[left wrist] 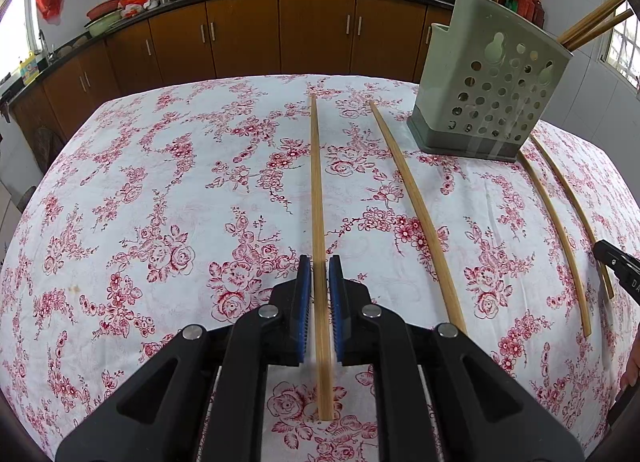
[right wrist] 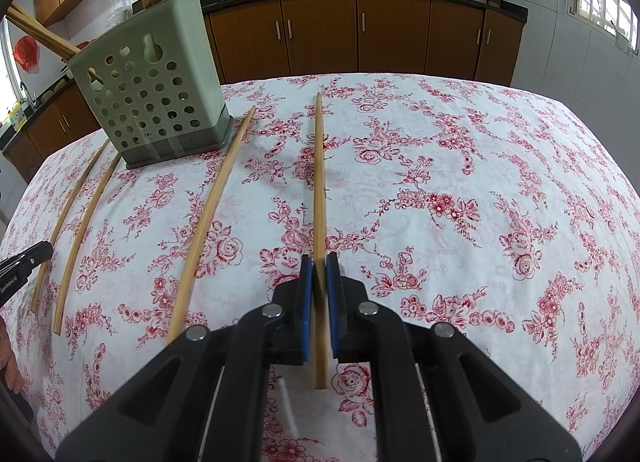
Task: Organize utensils
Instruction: 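Grasp a chopstick on the cloth with the right tool while the left tool grasps another, then lift both chopsticks upright and carry them above the green holder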
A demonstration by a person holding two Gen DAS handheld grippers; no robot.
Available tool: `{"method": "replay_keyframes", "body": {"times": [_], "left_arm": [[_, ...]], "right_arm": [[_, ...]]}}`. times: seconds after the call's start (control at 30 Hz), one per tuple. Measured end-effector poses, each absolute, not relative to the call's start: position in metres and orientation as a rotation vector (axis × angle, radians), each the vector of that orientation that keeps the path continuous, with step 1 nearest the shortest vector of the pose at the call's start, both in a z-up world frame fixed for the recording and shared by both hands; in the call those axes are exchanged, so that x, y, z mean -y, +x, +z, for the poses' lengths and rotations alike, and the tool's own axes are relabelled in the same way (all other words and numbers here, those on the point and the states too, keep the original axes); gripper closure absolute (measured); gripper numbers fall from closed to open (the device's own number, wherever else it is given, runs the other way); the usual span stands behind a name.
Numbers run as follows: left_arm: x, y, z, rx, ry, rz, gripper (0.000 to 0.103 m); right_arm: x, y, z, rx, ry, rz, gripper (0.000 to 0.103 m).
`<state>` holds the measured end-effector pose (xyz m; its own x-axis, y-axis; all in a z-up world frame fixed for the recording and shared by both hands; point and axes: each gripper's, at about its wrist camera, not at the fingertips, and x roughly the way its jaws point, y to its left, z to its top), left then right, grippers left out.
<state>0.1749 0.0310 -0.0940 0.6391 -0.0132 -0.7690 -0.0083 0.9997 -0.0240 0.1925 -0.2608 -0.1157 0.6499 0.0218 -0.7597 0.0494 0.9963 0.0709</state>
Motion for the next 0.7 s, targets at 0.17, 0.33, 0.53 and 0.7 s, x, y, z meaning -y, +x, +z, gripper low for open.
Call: {"method": "replay_keyframes", "body": {"times": [0.17,0.33,0.53,0.7], "left_arm": [[-0.028,0.175,-0.094,-0.877,-0.014,-0.012,0.087],[-0.027,0.171,-0.094,-0.878,-0.003,-0.004,0.084],[-0.028,0.156,-0.095,-0.881,0.003,0.002,0.085],[-0.027,0.153,-0.095,-0.882,0.016,0.001,0.095]], "right_arm": [[0.260,0.193,-0.116,-0.864,0.088,-0.016,0.093],[0.262,0.192,-0.116,-0.863,0.100,-0.013,0.093],[0.262,0.183,-0.115,-0.864,0.118,-0.020,0.093],[0.260,0.179,-0.114,-0.865,0.103,-0.004,0.095]]}}
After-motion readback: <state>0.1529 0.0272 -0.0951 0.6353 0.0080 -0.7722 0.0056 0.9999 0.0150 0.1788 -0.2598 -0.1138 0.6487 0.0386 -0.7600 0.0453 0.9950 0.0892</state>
